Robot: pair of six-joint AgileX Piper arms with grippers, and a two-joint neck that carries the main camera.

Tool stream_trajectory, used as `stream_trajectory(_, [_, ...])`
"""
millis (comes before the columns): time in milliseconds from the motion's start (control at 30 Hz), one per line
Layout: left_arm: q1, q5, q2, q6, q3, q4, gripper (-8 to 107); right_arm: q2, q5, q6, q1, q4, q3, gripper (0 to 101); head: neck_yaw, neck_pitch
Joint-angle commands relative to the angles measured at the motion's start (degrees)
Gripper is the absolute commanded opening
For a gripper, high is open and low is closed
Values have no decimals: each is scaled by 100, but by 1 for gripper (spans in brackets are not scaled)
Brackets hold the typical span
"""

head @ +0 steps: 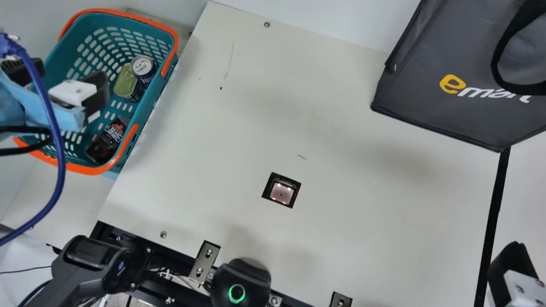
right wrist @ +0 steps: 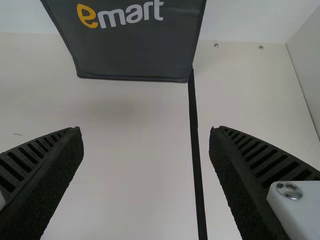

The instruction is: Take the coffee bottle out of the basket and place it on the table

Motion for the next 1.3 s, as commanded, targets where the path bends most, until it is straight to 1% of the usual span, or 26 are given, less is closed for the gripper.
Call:
stream_trajectory(0, [111, -90, 40, -30, -5, 46, 90, 0, 0, 0, 0, 0, 0, 91, 14, -148])
stream_trajectory(333, [628, -604, 283, -289, 150, 339, 90, 0, 0, 0, 0, 0, 0, 91, 14, -148])
stream_trajectory(533, [915, -818, 514, -315, 196, 359, 90, 0, 0, 0, 0, 0, 0, 91, 14, -148])
stream_trajectory(900, [1624, -1140, 982, -48, 278, 190, 90, 0, 0, 0, 0, 0, 0, 91, 14, -148])
stream_trajectory(1267, [2050, -1506, 1366, 435, 518, -127, 90, 0, 0, 0, 0, 0, 0, 91, 14, -148])
